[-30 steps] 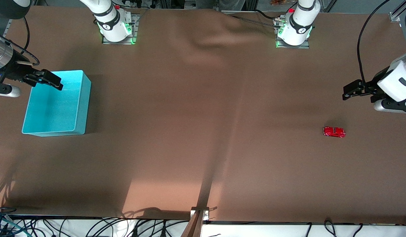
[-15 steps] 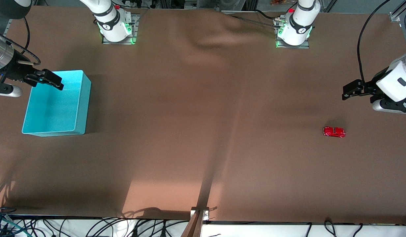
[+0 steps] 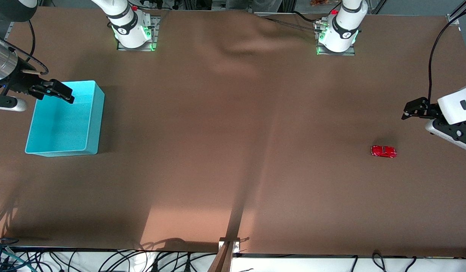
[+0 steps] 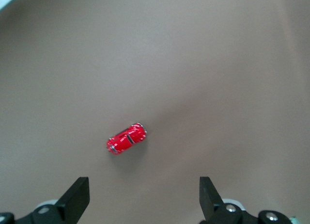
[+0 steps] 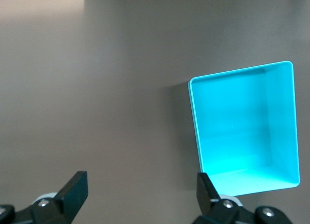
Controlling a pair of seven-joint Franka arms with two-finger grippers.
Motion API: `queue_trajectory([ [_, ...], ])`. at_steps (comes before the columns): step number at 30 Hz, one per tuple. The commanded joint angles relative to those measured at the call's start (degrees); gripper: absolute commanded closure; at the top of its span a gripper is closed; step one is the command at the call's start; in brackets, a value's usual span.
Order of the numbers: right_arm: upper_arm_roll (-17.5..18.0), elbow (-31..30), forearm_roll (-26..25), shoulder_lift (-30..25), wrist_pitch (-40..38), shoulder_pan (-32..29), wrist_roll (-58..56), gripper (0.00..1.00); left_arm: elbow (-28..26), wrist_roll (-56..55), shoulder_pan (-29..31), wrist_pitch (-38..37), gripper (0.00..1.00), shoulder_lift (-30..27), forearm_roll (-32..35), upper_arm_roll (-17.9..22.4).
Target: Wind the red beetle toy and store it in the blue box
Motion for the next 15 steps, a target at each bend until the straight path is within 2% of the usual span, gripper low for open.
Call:
queue_trajectory([
  [1, 0.05, 1.24, 0.76, 0.53, -0.77, 0.02, -0.56, 0.00, 1.95, 13.69, 2.46, 3.39, 0.00, 3.29, 2.07, -0.33],
  [9, 0.05, 1.24, 0.84, 0.53, -0.77, -0.15, -0.56, 0.00, 1.07, 29.17, 4.84, 7.08, 0.00, 9.43, 2.07, -0.33],
  [15, 0.05, 1.24, 0.85, 0.53, -0.86, -0.15, -0.65, 0.00, -2.00, 40.59, 6.07, 13.75, 0.00, 13.22, 2.07, -0.41],
])
